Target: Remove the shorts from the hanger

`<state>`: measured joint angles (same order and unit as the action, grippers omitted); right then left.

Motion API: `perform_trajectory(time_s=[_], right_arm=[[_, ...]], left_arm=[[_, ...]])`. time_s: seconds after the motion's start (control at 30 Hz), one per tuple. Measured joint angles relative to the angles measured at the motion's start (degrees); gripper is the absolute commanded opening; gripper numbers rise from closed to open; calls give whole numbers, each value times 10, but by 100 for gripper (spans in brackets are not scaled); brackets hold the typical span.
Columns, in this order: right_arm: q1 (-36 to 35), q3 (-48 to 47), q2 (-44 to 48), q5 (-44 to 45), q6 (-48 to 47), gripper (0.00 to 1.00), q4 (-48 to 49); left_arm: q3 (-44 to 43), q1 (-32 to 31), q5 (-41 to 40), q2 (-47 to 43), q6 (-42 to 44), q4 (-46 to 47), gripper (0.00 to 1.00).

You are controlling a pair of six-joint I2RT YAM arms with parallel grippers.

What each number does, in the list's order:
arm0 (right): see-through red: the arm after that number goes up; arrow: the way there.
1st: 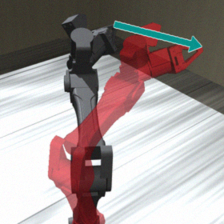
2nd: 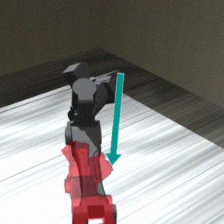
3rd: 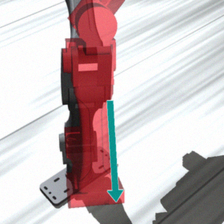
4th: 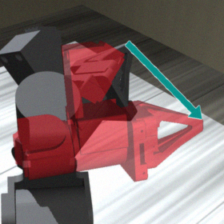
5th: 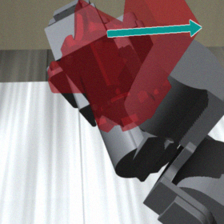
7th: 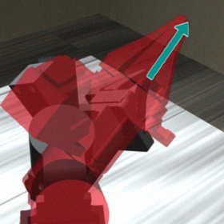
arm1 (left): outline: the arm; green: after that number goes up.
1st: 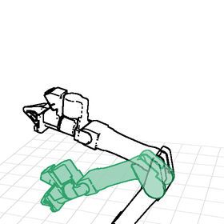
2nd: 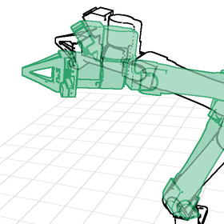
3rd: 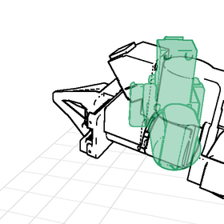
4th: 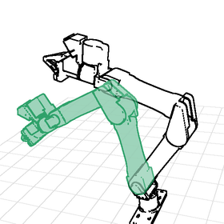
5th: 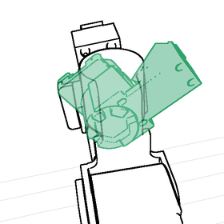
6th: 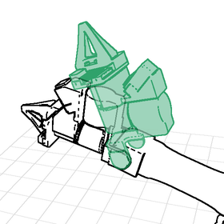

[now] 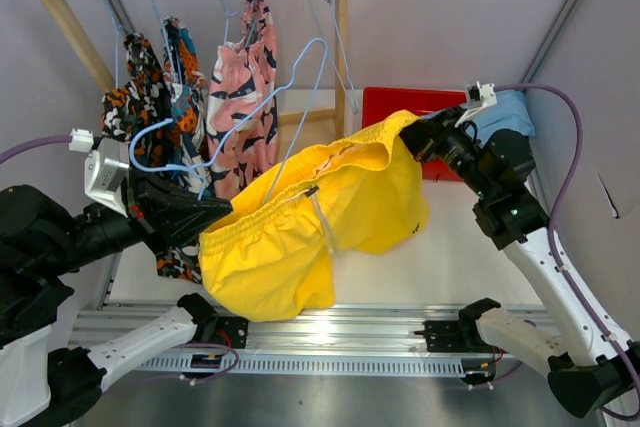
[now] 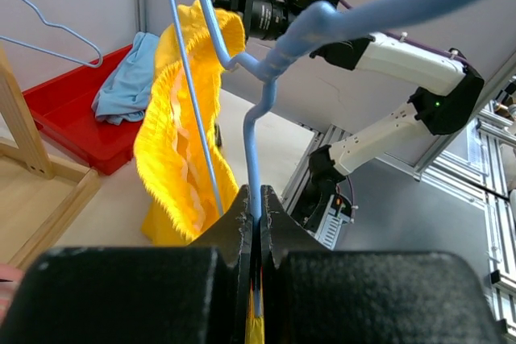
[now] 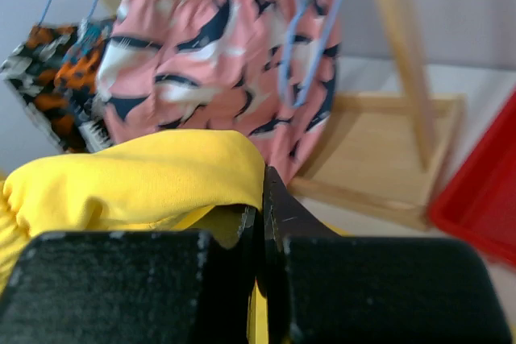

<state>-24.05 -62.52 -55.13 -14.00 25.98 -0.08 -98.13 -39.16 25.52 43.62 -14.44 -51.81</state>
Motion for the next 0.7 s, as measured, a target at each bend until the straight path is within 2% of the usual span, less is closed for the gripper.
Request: perform_trajectory(time_s=[0.1,0.2,0.3,0.37,0.43,0.53,0.7], right_arm=[[-50,14,-2,-30,-7,0,2],[-177,14,-12,-47,-35,0,-15],[-266,4,-23,-41,-64,0,-59],[-281,-24,-29,11,-83,0,-110],[-273,-83,-38,83,-106,0,-163],[-229,-218,-72,182,-144,0,-205],[-71,-476,-167,257,-184,0,-210]], left_arm=[[0,-1,-16,4,1,2,0],[10,-2,-63,15,6,17,0],[15,-3,-162,52,10,16,0],[25,-4,-234,88,9,13,0],[60,-4,-287,106,9,10,0],[136,-4,-321,112,8,-10,0],[203,-4,-341,73,-1,-38,0]])
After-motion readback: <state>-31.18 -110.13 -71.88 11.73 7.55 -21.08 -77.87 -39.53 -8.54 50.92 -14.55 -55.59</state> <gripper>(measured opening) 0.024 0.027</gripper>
